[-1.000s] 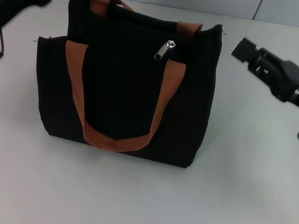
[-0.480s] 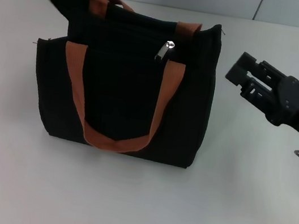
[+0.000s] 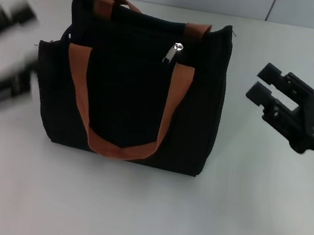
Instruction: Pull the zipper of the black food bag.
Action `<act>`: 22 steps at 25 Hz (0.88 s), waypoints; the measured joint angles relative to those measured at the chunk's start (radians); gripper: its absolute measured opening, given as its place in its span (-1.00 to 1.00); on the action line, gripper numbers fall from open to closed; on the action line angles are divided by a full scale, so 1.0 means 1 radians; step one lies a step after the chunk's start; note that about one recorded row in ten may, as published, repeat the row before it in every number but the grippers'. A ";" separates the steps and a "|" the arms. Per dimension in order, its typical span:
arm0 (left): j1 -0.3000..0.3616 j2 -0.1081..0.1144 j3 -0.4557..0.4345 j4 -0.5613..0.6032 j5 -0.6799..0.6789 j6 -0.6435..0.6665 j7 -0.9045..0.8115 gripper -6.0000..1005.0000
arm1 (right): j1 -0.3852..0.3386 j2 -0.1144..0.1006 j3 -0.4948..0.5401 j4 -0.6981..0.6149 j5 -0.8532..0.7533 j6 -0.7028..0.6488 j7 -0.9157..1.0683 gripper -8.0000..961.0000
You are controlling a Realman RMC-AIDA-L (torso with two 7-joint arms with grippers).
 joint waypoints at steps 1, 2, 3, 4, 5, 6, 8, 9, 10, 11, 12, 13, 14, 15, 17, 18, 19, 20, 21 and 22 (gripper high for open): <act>0.005 0.001 0.000 0.003 0.028 0.018 0.002 0.50 | -0.003 -0.001 0.000 -0.002 -0.001 -0.019 -0.013 0.18; 0.013 0.002 0.002 0.010 0.062 0.037 0.004 0.50 | -0.005 -0.002 -0.001 -0.005 -0.002 -0.033 -0.021 0.18; 0.013 0.002 0.002 0.010 0.062 0.037 0.004 0.50 | -0.008 -0.004 -0.003 -0.013 -0.005 -0.046 -0.027 0.18; 0.026 0.004 0.005 0.027 0.131 0.050 0.005 0.50 | -0.011 -0.005 -0.009 -0.027 -0.011 -0.056 -0.031 0.18; 0.029 0.004 0.004 0.033 0.167 0.049 0.006 0.50 | -0.015 -0.006 -0.015 -0.049 -0.028 -0.064 -0.034 0.18; 0.030 0.004 0.002 0.037 0.216 0.045 0.010 0.50 | -0.017 -0.006 -0.019 -0.065 -0.046 -0.068 -0.035 0.18; 0.025 0.006 -0.002 0.036 0.279 0.034 0.016 0.50 | -0.021 -0.006 -0.022 -0.111 -0.125 -0.071 -0.035 0.18; 0.021 0.006 -0.002 0.034 0.316 0.027 0.019 0.50 | -0.022 -0.005 -0.023 -0.128 -0.167 -0.072 -0.035 0.18; 0.017 0.007 -0.003 0.032 0.349 0.019 0.020 0.50 | -0.022 -0.004 -0.023 -0.144 -0.216 -0.072 -0.035 0.18; 0.015 0.007 -0.003 0.030 0.377 0.012 0.020 0.50 | -0.021 -0.003 -0.023 -0.157 -0.262 -0.072 -0.035 0.18; 0.013 0.006 -0.003 0.028 0.410 0.000 0.020 0.50 | -0.019 -0.001 -0.023 -0.165 -0.300 -0.073 -0.036 0.18; 0.013 0.005 -0.003 0.029 0.418 -0.003 0.020 0.50 | -0.016 0.000 -0.023 -0.166 -0.334 -0.074 -0.039 0.18; 0.013 0.003 -0.004 0.029 0.432 -0.007 0.020 0.50 | -0.012 0.002 -0.024 -0.161 -0.354 -0.075 -0.043 0.18; 0.012 0.000 -0.003 0.030 0.444 -0.011 0.020 0.50 | -0.009 0.004 -0.025 -0.149 -0.362 -0.078 -0.048 0.18; 0.010 0.000 0.002 0.032 0.454 -0.013 0.020 0.50 | -0.001 0.007 -0.049 -0.110 -0.366 -0.086 -0.064 0.18; 0.008 0.001 0.003 0.032 0.466 -0.013 0.020 0.50 | 0.004 0.008 -0.075 -0.097 -0.366 -0.087 -0.073 0.22; 0.006 0.003 0.003 0.033 0.478 -0.013 0.020 0.50 | 0.007 0.008 -0.105 -0.088 -0.366 -0.088 -0.081 0.26; -0.002 0.007 -0.001 0.035 0.515 -0.013 0.015 0.50 | 0.010 0.008 -0.130 -0.085 -0.366 -0.086 -0.085 0.30; -0.006 0.009 -0.002 0.035 0.533 -0.014 0.012 0.50 | 0.013 0.008 -0.155 -0.084 -0.367 -0.084 -0.089 0.34; -0.009 0.010 -0.003 0.034 0.545 -0.015 0.009 0.50 | 0.018 0.008 -0.179 -0.083 -0.366 -0.082 -0.092 0.38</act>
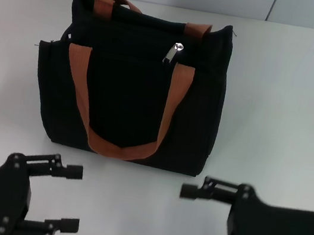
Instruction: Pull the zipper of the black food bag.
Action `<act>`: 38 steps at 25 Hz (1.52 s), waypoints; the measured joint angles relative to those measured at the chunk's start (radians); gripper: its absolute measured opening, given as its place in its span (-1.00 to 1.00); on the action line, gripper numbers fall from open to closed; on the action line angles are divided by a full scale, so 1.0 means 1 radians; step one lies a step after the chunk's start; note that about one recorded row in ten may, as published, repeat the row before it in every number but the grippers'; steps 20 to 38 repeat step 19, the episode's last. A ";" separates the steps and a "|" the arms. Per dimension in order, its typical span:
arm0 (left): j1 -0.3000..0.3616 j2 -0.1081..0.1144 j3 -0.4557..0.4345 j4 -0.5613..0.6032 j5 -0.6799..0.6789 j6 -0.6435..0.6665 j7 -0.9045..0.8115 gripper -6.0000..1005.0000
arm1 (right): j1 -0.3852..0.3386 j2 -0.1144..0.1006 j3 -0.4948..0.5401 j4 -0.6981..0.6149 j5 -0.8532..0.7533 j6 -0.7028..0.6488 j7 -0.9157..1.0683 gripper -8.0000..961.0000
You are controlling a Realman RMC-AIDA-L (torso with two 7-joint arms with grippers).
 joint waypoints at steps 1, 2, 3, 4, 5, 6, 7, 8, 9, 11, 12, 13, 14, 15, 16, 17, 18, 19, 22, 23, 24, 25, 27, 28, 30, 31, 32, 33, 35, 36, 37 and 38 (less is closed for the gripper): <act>-0.003 0.001 -0.001 -0.002 0.012 -0.002 -0.003 0.50 | 0.006 0.000 -0.018 0.004 0.000 0.002 -0.002 0.44; -0.006 0.002 -0.002 -0.005 0.021 -0.006 -0.003 0.50 | 0.010 0.000 -0.029 0.008 0.000 0.004 -0.004 0.50; -0.006 0.002 -0.002 -0.005 0.021 -0.006 -0.003 0.50 | 0.014 -0.001 -0.036 0.014 0.000 0.010 -0.009 0.55; -0.006 0.001 -0.003 -0.008 0.026 -0.014 0.000 0.50 | 0.017 -0.001 -0.041 0.019 0.000 0.020 -0.015 0.61; -0.005 -0.003 -0.004 -0.009 0.026 -0.024 0.004 0.50 | 0.018 -0.001 -0.046 0.022 0.000 0.032 -0.020 0.67; -0.005 -0.007 -0.004 -0.010 0.026 -0.032 0.007 0.50 | 0.019 0.000 -0.055 0.022 0.000 0.050 -0.024 0.73; -0.005 -0.007 -0.004 -0.010 0.026 -0.032 0.007 0.50 | 0.020 0.000 -0.063 0.023 0.000 0.064 -0.025 0.73; -0.005 -0.011 -0.004 -0.010 0.026 -0.041 0.009 0.50 | 0.021 0.000 -0.071 0.024 0.001 0.079 -0.026 0.74; -0.005 -0.011 -0.004 -0.010 0.026 -0.041 0.009 0.50 | 0.025 0.001 -0.074 0.028 0.001 0.086 -0.026 0.74; -0.007 -0.021 -0.002 -0.010 0.027 -0.059 0.010 0.50 | 0.036 0.001 -0.075 0.040 0.001 0.093 -0.026 0.74; -0.007 -0.021 -0.002 -0.010 0.027 -0.059 0.010 0.50 | 0.042 0.001 -0.073 0.046 0.001 0.096 -0.026 0.74; -0.009 -0.021 -0.001 -0.010 0.027 -0.062 0.010 0.50 | 0.048 0.001 -0.071 0.050 0.001 0.100 -0.026 0.74; -0.009 -0.022 -0.001 -0.010 0.027 -0.063 0.010 0.50 | 0.051 0.001 -0.070 0.051 0.001 0.103 -0.026 0.74; -0.009 -0.023 -0.002 -0.010 0.027 -0.063 0.010 0.50 | 0.054 0.001 -0.069 0.053 0.001 0.109 -0.026 0.74; -0.009 -0.023 -0.002 -0.010 0.027 -0.063 0.010 0.50 | 0.057 0.001 -0.069 0.053 0.001 0.115 -0.026 0.74; -0.010 -0.024 -0.003 -0.010 0.028 -0.063 0.010 0.50 | 0.058 0.001 -0.069 0.053 0.001 0.120 -0.026 0.74; -0.009 -0.024 -0.003 -0.010 0.028 -0.063 0.010 0.50 | 0.060 0.001 -0.069 0.053 0.001 0.124 -0.026 0.74; -0.009 -0.024 -0.004 -0.011 0.028 -0.064 0.010 0.50 | 0.062 0.001 -0.069 0.054 0.001 0.128 -0.026 0.74; -0.009 -0.024 -0.004 -0.011 0.028 -0.064 0.010 0.50 | 0.062 0.001 -0.069 0.054 0.001 0.128 -0.026 0.74; -0.009 -0.024 -0.004 -0.011 0.028 -0.064 0.010 0.50 | 0.062 0.001 -0.069 0.054 0.001 0.128 -0.026 0.74; -0.009 -0.024 -0.004 -0.011 0.028 -0.064 0.010 0.50 | 0.062 0.001 -0.069 0.054 0.001 0.128 -0.026 0.74; -0.009 -0.024 -0.004 -0.011 0.028 -0.064 0.010 0.50 | 0.062 0.001 -0.069 0.054 0.001 0.128 -0.026 0.74; -0.009 -0.024 -0.004 -0.011 0.028 -0.064 0.010 0.50 | 0.062 0.001 -0.069 0.054 0.001 0.128 -0.026 0.74; -0.009 -0.024 -0.004 -0.011 0.028 -0.064 0.010 0.50 | 0.062 0.001 -0.069 0.054 0.001 0.128 -0.026 0.74; -0.009 -0.024 -0.004 -0.011 0.028 -0.064 0.010 0.50 | 0.062 0.001 -0.069 0.054 0.001 0.128 -0.026 0.74; -0.009 -0.024 -0.004 -0.011 0.028 -0.064 0.010 0.50 | 0.062 0.001 -0.069 0.054 0.001 0.128 -0.026 0.74; -0.009 -0.024 -0.004 -0.011 0.028 -0.064 0.010 0.50 | 0.062 0.001 -0.069 0.054 0.001 0.128 -0.026 0.74; -0.009 -0.024 -0.004 -0.011 0.028 -0.064 0.010 0.50 | 0.062 0.001 -0.069 0.054 0.001 0.128 -0.026 0.74; -0.009 -0.024 -0.004 -0.011 0.028 -0.064 0.010 0.50 | 0.062 0.001 -0.069 0.054 0.001 0.128 -0.026 0.74; -0.009 -0.024 -0.004 -0.011 0.028 -0.064 0.010 0.50 | 0.062 0.001 -0.069 0.054 0.001 0.128 -0.026 0.74; -0.009 -0.024 -0.004 -0.011 0.028 -0.064 0.010 0.50 | 0.062 0.001 -0.069 0.054 0.001 0.128 -0.026 0.74; -0.009 -0.024 -0.004 -0.011 0.028 -0.064 0.010 0.50 | 0.062 0.001 -0.069 0.054 0.001 0.128 -0.026 0.74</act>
